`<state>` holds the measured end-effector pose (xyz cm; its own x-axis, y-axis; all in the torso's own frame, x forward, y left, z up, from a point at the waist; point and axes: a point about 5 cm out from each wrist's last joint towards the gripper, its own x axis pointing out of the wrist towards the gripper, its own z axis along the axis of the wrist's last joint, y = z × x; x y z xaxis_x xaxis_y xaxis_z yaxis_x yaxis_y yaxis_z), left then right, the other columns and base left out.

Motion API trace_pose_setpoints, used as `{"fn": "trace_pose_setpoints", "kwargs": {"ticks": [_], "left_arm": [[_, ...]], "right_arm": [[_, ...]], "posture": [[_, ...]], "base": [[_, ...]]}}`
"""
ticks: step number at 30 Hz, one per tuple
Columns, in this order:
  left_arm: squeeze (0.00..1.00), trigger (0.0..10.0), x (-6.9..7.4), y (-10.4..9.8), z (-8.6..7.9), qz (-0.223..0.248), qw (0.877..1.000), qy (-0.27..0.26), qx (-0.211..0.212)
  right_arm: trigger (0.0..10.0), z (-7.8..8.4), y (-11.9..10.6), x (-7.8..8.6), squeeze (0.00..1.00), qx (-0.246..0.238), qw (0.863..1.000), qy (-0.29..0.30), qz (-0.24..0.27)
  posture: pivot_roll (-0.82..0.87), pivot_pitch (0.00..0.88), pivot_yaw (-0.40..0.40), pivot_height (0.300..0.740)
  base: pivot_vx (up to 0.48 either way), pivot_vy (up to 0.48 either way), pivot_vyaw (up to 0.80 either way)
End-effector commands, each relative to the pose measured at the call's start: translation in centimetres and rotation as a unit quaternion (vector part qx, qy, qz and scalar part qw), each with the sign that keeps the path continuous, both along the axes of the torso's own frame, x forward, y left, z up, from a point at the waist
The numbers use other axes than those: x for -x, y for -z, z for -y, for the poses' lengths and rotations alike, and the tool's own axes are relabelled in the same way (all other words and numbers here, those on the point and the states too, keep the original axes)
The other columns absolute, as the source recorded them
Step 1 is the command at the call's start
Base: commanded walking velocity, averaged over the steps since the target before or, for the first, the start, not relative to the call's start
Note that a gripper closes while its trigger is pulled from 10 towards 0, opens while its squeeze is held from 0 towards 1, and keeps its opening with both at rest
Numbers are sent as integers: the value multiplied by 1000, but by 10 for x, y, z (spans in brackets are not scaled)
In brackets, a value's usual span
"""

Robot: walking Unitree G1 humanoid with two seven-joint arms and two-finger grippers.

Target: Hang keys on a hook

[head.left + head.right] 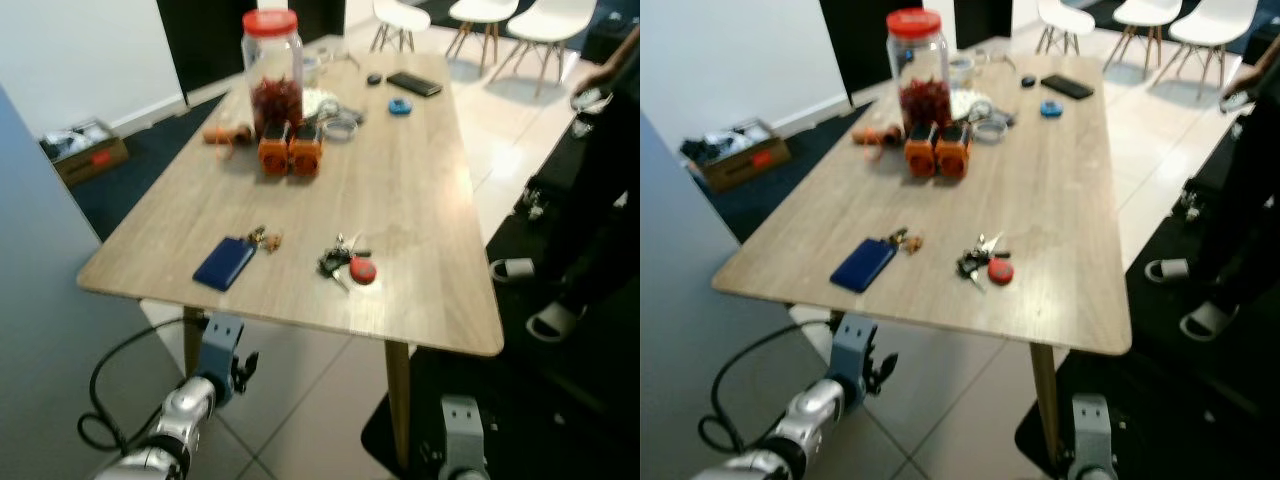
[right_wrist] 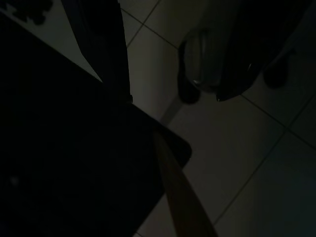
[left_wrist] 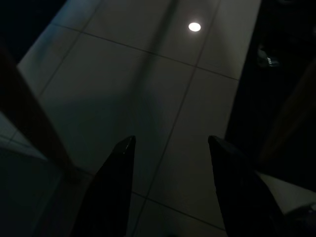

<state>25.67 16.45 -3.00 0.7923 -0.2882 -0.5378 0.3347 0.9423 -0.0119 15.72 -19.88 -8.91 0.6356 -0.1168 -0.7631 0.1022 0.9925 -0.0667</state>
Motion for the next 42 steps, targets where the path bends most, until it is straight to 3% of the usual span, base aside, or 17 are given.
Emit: {"fn": "trace_pose_setpoints", "kwargs": {"ticks": [1,11,14,17,22,25,26,29,30,32,33,34,36,38,40,41,42], "left_arm": [[0,10000,2,2,2,-9,1000,15,-6],[0,10000,4,4,4,-9,999,25,-20],[0,10000,6,5,3,-8,999,24,-22],[0,10000,9,7,1,-12,999,17,-26],[0,10000,9,7,0,-13,999,16,-27],[0,10000,9,7,-2,-14,999,17,-31],[0,10000,9,7,-2,-14,999,17,-31],[0,10000,9,7,-2,-14,999,17,-32],[0,10000,9,7,-2,-14,999,15,-32],[0,10000,9,7,-2,-14,999,15,-32],[0,10000,9,7,-2,-14,999,15,-31],[0,10000,9,7,-2,-14,999,15,-31],[0,10000,8,7,-2,-14,999,13,-31],[0,10000,8,7,-2,-14,999,13,-31],[0,10000,8,7,-2,-14,999,11,-30],[0,10000,8,7,-2,-14,999,10,-29],[0,10000,8,7,-2,-14,999,10,-29]], "right_arm": [[10000,0,3,6,0,-8,1000,25,-7],[10000,30,7,36,0,36,996,70,-38],[10000,55,4,54,0,80,992,96,-33],[10000,112,-19,72,0,177,967,180,13],[10000,145,-42,68,0,198,934,284,89],[10000,194,-95,43,0,245,868,369,224],[10000,194,-95,43,0,245,868,369,224],[10000,214,-127,23,0,261,836,386,291],[10000,221,-155,1,0,265,817,375,349],[10000,221,-155,1,0,265,817,375,349],[10000,222,-176,-19,0,264,810,350,390],[10000,222,-176,-19,0,264,810,350,390],[10000,204,-226,-80,0,213,816,244,479],[10000,204,-226,-80,0,213,816,244,479],[10000,151,-256,-135,0,132,842,73,519],[10000,128,-261,-149,0,103,847,11,522],[10000,128,-261,-149,0,103,847,11,522]], "posture": [[40,41,21,740],[39,42,19,740],[35,42,19,740],[31,39,21,740],[26,37,24,740],[20,38,27,740],[20,38,27,740],[21,40,26,740],[23,42,24,740],[23,42,24,740],[23,41,23,740],[23,41,23,740],[22,40,20,740],[22,40,20,740],[22,39,10,740],[21,40,10,740],[21,40,10,740]], "base": [[0,0,0],[0,0,0],[0,0,0],[0,0,0],[0,0,0],[0,0,0],[0,0,0],[0,0,0],[0,0,0],[0,0,0],[0,0,0],[0,0,0],[0,0,0],[0,0,0],[0,0,0],[0,0,0],[0,0,0]]}}
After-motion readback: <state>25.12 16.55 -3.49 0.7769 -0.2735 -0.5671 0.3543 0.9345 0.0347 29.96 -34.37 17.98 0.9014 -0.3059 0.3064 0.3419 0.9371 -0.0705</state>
